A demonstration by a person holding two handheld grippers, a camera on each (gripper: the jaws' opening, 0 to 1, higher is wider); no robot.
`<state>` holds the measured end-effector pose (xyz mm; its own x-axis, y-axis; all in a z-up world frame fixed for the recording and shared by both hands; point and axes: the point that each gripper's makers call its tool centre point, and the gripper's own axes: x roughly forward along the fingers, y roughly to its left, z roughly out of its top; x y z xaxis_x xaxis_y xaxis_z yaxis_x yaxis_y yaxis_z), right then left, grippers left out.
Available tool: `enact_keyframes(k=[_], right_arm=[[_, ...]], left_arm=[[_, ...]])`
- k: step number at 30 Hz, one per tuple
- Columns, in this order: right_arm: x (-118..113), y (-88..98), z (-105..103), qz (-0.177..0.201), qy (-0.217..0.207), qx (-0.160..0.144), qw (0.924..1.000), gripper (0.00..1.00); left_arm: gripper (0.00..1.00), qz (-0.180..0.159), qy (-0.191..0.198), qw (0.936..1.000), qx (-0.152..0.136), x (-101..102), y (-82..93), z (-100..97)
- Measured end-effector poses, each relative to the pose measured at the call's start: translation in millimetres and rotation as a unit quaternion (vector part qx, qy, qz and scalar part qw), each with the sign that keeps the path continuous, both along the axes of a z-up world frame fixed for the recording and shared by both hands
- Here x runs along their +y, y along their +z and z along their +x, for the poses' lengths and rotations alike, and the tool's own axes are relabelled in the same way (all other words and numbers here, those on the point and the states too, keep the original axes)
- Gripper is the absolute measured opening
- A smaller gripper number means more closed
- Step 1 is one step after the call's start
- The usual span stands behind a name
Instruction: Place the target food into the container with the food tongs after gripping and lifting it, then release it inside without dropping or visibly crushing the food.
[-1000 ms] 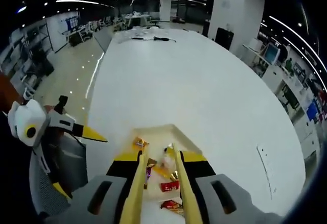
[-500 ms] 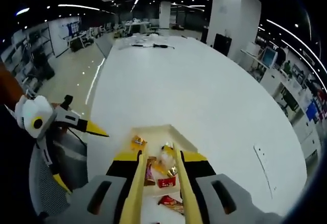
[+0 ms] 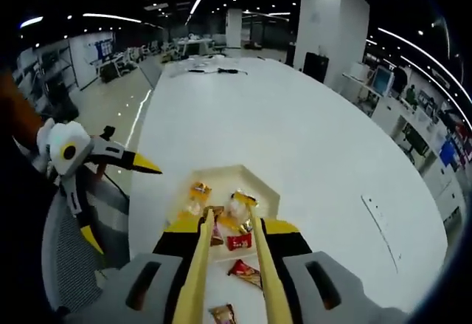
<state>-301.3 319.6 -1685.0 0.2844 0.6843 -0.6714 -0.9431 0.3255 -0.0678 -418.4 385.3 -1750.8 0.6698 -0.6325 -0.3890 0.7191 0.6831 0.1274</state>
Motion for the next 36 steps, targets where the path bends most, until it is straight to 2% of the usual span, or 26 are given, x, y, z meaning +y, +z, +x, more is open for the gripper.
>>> enact_keyframes(k=[5,14,20,26,36], right_arm=[[-29,-6.5,-5,-0.002,-0.012,0.007,0.9999,0.28],[-74,-33.9,-16,-0.021,-0.027,0.021,0.9992,0.29],[-90,-42.1,-22,-0.020,-0.029,0.022,0.9991,0.29],[-108,-42.1,-29,-0.018,-0.028,0.019,0.9993,0.29],[-134,-58.3,-43,-0.045,-0.018,0.015,0.9987,0.29]], left_arm=[[0.99,0.000,0.000,1.0000,-0.001,0,0.3,0.2],[0.99,0.004,-0.002,1.0000,0.002,0,-1.9,-0.8],[0.99,0.003,-0.002,1.0000,0.002,0,-2.1,-0.2],[0.99,0.003,-0.003,1.0000,0.003,-1,-1.5,-0.6],[0.99,0.005,-0.004,1.0000,0.005,-1,-3.3,-1.0]])
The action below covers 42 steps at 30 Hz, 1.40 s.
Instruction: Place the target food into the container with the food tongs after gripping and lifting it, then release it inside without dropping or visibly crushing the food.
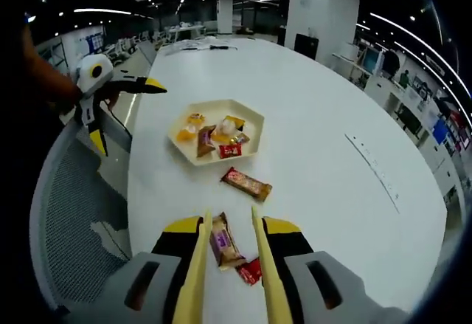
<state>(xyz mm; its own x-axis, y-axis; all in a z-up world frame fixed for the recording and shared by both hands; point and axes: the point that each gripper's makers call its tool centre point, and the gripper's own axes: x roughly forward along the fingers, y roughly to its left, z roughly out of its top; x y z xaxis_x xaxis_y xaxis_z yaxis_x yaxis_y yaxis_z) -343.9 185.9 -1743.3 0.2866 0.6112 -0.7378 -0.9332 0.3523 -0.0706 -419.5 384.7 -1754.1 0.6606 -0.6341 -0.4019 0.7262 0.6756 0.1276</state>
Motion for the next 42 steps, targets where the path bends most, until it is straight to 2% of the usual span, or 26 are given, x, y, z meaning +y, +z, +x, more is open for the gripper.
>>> enact_keyframes(k=[10,14,21,31,34,36,37,38,42], right_arm=[[-5,-21.8,-9,-0.022,0.022,0.009,0.9995,0.29],[-9,-35.8,-7,-0.039,0.032,0.010,0.9987,0.29],[-9,-61.4,-3,-0.050,0.044,0.028,0.9974,0.30],[-9,-87.7,-1,-0.073,0.049,0.044,0.9952,0.30],[-6,-93.5,-5,-0.073,0.053,0.052,0.9945,0.29],[-8,-100.2,-14,-0.096,0.062,0.066,0.9913,0.27],[-6,-101.4,-14,-0.100,0.066,0.054,0.9913,0.26],[-6,-100.3,-12,-0.098,0.063,0.055,0.9917,0.24],[-7,-99.9,-11,-0.094,0.044,0.071,0.9920,0.23]], left_arm=[[0.99,0.007,-0.006,0.9999,0.005,-2,-3.2,-1.8],[0.99,0.010,-0.005,0.9999,0.008,-1,-4.7,-1.6],[0.99,0.013,-0.004,0.9999,0.009,-1,-5.7,-1.4],[0.99,0.013,0.000,0.9999,0.011,1,-6.6,-0.4],[0.99,0.013,0.001,0.9999,0.011,1,-6.5,-0.2],[0.99,0.015,-0.002,0.9998,0.012,0,-7.7,-0.9],[0.99,0.017,-0.003,0.9998,0.012,0,-8.0,-1.4],[0.99,0.017,-0.004,0.9998,0.011,0,-7.9,-1.5],[0.99,0.017,-0.006,0.9997,0.015,-1,-9.5,-2.2]])
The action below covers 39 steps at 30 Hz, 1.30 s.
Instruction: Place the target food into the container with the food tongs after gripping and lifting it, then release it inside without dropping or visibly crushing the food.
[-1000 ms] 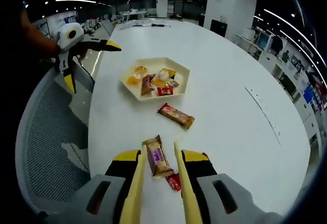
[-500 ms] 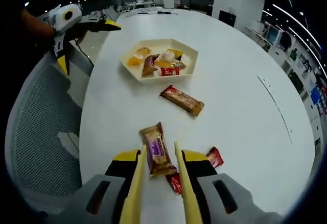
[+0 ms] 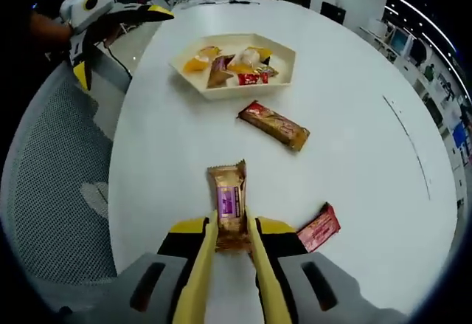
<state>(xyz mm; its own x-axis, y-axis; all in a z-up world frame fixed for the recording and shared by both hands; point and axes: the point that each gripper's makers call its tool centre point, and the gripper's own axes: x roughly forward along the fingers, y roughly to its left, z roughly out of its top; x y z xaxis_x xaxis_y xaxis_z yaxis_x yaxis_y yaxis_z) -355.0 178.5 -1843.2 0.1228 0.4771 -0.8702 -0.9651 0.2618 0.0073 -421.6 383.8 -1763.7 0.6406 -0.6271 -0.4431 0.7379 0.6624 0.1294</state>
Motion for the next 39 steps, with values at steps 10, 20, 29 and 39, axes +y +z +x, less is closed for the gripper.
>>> enact_keyframes(k=[10,20,29,39], right_arm=[[0,6.2,5,-0.007,-0.022,0.000,0.9997,0.23],[8,47.2,28,0.002,-0.031,-0.037,0.9988,0.23],[18,72.4,40,0.004,-0.024,-0.053,0.9983,0.23],[35,86.0,50,0.008,-0.019,-0.064,0.9977,0.23]], left_arm=[[0.99,-0.003,-0.007,0.9999,0.011,-3,-2.1,-2.0],[0.99,0.001,-0.015,0.9998,0.015,-4,-4.8,-4.2],[0.99,-0.003,-0.011,0.9999,0.007,-4,-1.6,-2.7],[0.99,-0.001,-0.011,0.9999,0.005,-3,-1.1,-3.0]])
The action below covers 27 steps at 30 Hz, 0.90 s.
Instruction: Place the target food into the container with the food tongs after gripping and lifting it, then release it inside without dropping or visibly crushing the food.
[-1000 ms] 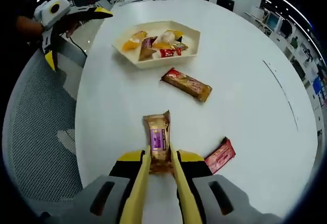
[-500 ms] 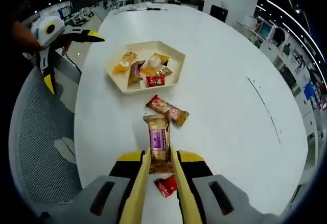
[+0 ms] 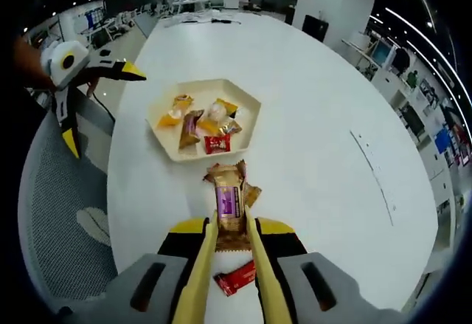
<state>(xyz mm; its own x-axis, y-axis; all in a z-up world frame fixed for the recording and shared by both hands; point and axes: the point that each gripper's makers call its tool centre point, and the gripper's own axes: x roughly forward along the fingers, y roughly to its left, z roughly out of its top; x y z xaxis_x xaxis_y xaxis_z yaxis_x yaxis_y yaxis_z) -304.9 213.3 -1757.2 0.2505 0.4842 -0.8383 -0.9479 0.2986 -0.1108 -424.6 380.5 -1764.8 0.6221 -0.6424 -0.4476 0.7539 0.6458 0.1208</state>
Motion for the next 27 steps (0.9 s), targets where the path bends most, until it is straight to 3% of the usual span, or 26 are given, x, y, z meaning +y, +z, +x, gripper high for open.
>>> enact_keyframes(k=[27], right_arm=[[41,27.2,15,0.007,0.018,-0.001,0.9998,0.22]], left_arm=[[0.99,0.006,-0.006,0.9999,-0.009,-2,1.5,-1.2]])
